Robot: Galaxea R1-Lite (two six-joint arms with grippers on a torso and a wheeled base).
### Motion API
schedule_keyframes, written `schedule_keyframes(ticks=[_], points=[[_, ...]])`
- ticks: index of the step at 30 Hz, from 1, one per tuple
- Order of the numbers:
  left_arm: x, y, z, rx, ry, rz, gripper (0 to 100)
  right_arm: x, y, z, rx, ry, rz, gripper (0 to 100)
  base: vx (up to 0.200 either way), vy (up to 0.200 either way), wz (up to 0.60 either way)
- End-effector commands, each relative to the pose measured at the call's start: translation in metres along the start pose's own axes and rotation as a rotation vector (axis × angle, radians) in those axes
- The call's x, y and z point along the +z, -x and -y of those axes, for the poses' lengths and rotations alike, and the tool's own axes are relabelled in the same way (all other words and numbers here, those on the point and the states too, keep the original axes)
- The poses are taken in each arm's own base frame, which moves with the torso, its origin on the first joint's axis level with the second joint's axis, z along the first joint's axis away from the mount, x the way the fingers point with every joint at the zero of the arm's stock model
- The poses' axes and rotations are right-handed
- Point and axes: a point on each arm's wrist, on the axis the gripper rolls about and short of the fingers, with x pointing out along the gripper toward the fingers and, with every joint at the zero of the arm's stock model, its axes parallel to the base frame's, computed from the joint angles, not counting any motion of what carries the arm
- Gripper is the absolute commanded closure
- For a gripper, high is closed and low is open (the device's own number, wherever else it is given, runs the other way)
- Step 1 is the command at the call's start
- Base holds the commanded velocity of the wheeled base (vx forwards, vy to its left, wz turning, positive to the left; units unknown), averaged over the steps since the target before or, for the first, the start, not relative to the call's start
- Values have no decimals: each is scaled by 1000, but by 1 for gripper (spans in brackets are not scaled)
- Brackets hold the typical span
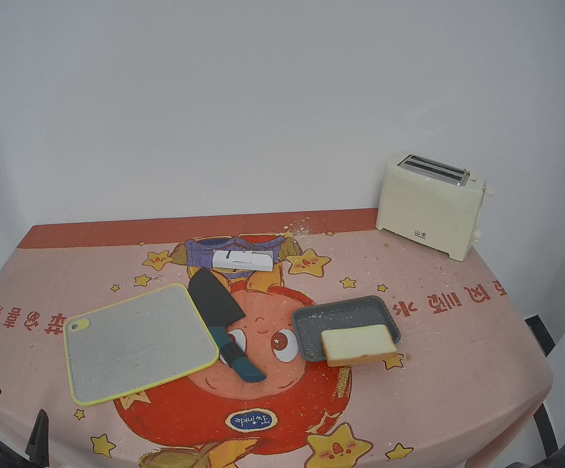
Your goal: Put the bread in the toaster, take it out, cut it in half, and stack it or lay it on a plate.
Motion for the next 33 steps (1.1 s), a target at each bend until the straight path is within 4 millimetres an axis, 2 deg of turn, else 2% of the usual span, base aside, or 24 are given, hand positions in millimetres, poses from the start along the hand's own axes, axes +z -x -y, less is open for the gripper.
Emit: schedule_keyframes(ticks=[1, 11, 13, 14, 15, 16, 17, 18, 19, 21, 24, 27, 33], points=[[-5, -1, 0, 1, 0, -15, 0, -4, 3, 0, 4, 2, -16, 0, 0, 0, 0], [-5, -1, 0, 1, 0, -15, 0, -4, 4, 0, 28, -5, -32, 0, 0, 0, 0], [-5, -1, 0, 2, 0, -15, 0, -1, 4, -1, 76, -64, -34, 0, 0, 0, 0], [-5, -1, 0, 2, 0, -15, 0, 2, 1, -2, 174, -250, -70, 0, 0, 0, 0], [-5, -1, 0, 1, 0, -16, 0, 4, 0, -2, 218, -354, -97, 0, 0, 0, 0], [-5, -1, 0, 2, 0, -15, 0, 18, -4, -4, 297, -724, -191, 0, 0, 0, 0], [-5, -1, 0, 1, 0, -15, 0, 35, -8, -5, 281, -996, -257, 0, 0, 0, 0], [-5, -1, 0, 2, 0, -15, 0, 47, -15, -5, 232, -1197, -328, 0, 0, 0, 0], [-5, -1, 0, 2, 0, -16, 0, 53, -23, -5, 184, -1305, -410, 0, 0, 0, 0], [-5, -1, 0, 2, 0, -15, 0, 51, -27, -5, 151, -1354, -525, 0, 0, 0, 0], [-5, -1, 0, 1, 0, -15, 0, 42, -5, -3, 255, -1372, -551, 0, 0, 0, 0], [-5, -1, 0, 1, 0, -16, 0, 34, 8, 0, 395, -1386, -594, 0, 0, 0, 0], [-5, -1, 0, 1, 0, -16, 0, 23, 8, 1, 387, -1396, -628, 0, 0, 0, 0]])
